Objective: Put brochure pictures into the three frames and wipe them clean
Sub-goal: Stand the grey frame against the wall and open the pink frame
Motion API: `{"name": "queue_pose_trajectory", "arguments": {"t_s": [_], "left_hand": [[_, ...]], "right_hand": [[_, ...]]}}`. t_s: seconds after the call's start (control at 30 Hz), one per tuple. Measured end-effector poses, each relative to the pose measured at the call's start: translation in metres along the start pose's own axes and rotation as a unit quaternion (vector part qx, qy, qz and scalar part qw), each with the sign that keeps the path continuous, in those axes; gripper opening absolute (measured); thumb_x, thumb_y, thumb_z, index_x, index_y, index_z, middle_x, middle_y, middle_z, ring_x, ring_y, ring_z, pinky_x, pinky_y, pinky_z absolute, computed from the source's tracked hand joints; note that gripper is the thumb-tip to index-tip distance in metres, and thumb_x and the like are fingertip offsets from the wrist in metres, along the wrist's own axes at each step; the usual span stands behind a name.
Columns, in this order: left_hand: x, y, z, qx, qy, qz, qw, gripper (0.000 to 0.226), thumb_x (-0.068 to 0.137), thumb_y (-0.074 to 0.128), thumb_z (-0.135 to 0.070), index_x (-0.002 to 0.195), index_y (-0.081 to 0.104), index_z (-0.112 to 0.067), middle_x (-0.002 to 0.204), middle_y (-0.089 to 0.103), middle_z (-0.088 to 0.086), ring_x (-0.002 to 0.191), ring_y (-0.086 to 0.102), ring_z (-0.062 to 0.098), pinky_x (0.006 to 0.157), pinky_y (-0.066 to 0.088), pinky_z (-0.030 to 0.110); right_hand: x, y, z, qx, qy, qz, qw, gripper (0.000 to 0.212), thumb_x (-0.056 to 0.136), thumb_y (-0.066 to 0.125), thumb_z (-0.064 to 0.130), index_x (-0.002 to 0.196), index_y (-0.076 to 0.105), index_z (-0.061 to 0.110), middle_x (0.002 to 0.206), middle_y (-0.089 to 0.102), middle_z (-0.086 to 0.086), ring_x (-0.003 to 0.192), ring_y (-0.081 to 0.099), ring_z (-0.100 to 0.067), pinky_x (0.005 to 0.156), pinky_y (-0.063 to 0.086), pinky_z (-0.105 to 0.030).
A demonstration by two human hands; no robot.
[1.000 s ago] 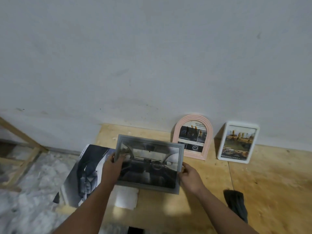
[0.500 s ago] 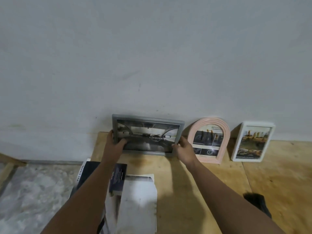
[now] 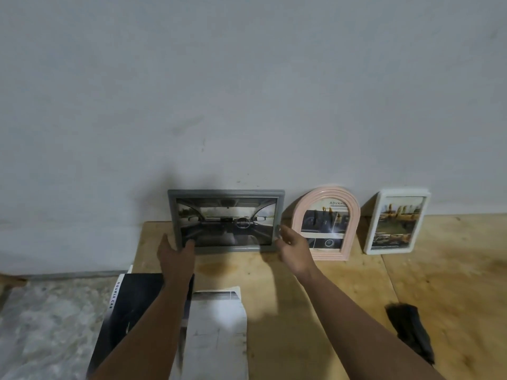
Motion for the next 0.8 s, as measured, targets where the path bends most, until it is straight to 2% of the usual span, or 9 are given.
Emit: {"name": "queue_pose_trajectory", "arguments": {"t_s": [0.1, 0.13, 0.2, 0.3, 0.4, 0.53, 0.6, 0.7, 0.8], "left_hand": [[-0.028, 0.011, -0.006, 0.014, 0.051, -0.056, 0.997, 0.041, 0.087, 0.066, -0.036, 0.125, 0.063, -0.023, 0.126, 0.061, 0.017, 0.111, 0.064, 0.039, 0.090, 0.055, 0.049], [-0.041, 0.028, -0.010, 0.020, 0.076, -0.032, 0.996, 0.027, 0.087, 0.066, -0.037, 0.113, 0.066, -0.029, 0.114, 0.066, 0.012, 0.103, 0.066, 0.035, 0.086, 0.056, 0.047], [-0.070, 0.078, -0.020, 0.056, 0.107, 0.042, 0.992, 0.017, 0.094, 0.068, -0.031, 0.110, 0.067, -0.027, 0.107, 0.069, 0.004, 0.099, 0.066, 0.027, 0.089, 0.055, 0.043], [-0.112, 0.162, -0.033, 0.103, 0.114, 0.176, 0.972, 0.029, 0.092, 0.066, -0.043, 0.115, 0.068, -0.025, 0.111, 0.071, -0.004, 0.105, 0.066, 0.018, 0.096, 0.054, 0.040], [-0.136, 0.223, -0.038, 0.141, 0.095, 0.257, 0.951, 0.042, 0.089, 0.061, -0.054, 0.114, 0.066, -0.020, 0.111, 0.069, -0.009, 0.103, 0.063, 0.015, 0.093, 0.051, 0.037], [-0.138, 0.254, -0.032, 0.119, 0.035, 0.229, 0.965, 0.056, 0.089, 0.062, -0.054, 0.132, 0.059, -0.019, 0.125, 0.067, 0.003, 0.113, 0.063, 0.029, 0.098, 0.051, 0.039], [-0.138, 0.264, -0.029, 0.056, 0.006, 0.231, 0.971, 0.067, 0.089, 0.065, -0.050, 0.146, 0.052, -0.018, 0.137, 0.062, 0.005, 0.124, 0.059, 0.029, 0.102, 0.046, 0.036], [-0.138, 0.272, -0.028, -0.001, -0.001, 0.226, 0.974, 0.075, 0.075, 0.068, -0.053, 0.142, 0.056, -0.021, 0.133, 0.066, 0.002, 0.120, 0.062, 0.025, 0.099, 0.046, 0.033], [-0.136, 0.274, -0.021, 0.021, 0.010, 0.203, 0.979, 0.054, 0.089, 0.071, -0.034, 0.138, 0.058, -0.018, 0.127, 0.067, 0.004, 0.116, 0.063, 0.026, 0.103, 0.050, 0.040]], "right_hand": [[-0.006, -0.047, -0.016, 0.010, -0.015, -0.072, 0.997, 0.023, 0.101, 0.059, 0.013, 0.118, 0.073, 0.020, 0.108, 0.076, 0.001, 0.105, 0.070, -0.023, 0.098, 0.056, -0.048], [-0.009, -0.071, -0.022, 0.010, -0.015, -0.112, 0.993, 0.021, 0.101, 0.058, 0.012, 0.113, 0.074, 0.020, 0.104, 0.076, 0.002, 0.100, 0.070, -0.021, 0.096, 0.057, -0.048], [-0.013, -0.120, -0.034, -0.001, -0.001, -0.203, 0.979, 0.017, 0.102, 0.058, 0.016, 0.111, 0.070, 0.024, 0.103, 0.072, 0.002, 0.095, 0.067, -0.018, 0.094, 0.057, -0.048], [-0.009, -0.177, -0.039, 0.006, 0.014, -0.278, 0.961, 0.019, 0.102, 0.058, 0.028, 0.120, 0.062, 0.023, 0.110, 0.069, -0.002, 0.101, 0.066, -0.023, 0.094, 0.055, -0.044], [0.010, -0.205, -0.037, 0.005, 0.034, -0.239, 0.970, 0.045, 0.101, 0.061, 0.026, 0.143, 0.051, 0.013, 0.131, 0.062, -0.009, 0.121, 0.060, -0.030, 0.098, 0.047, -0.036], [0.030, -0.203, -0.037, 0.015, 0.067, -0.125, 0.990, 0.067, 0.102, 0.059, 0.037, 0.159, 0.030, 0.016, 0.158, 0.041, -0.011, 0.143, 0.044, -0.031, 0.114, 0.038, -0.043], [0.037, -0.201, -0.040, 0.030, 0.080, -0.085, 0.993, 0.071, 0.101, 0.059, 0.039, 0.160, 0.026, 0.020, 0.161, 0.038, -0.009, 0.144, 0.042, -0.031, 0.117, 0.036, -0.047], [0.041, -0.199, -0.038, 0.039, 0.082, -0.049, 0.995, 0.070, 0.100, 0.061, 0.040, 0.159, 0.029, 0.023, 0.155, 0.046, -0.007, 0.137, 0.049, -0.028, 0.114, 0.041, -0.051], [0.036, -0.203, -0.038, 0.026, 0.079, -0.037, 0.996, 0.062, 0.099, 0.062, 0.041, 0.154, 0.037, 0.026, 0.142, 0.056, -0.005, 0.122, 0.058, -0.025, 0.107, 0.048, -0.051]]}}
Point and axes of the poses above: each hand's wrist, its own x-axis towards the middle knuckle, its own y-axis out of the palm, z = x × y, the point moved 8 cm from there along x, towards the middle knuckle
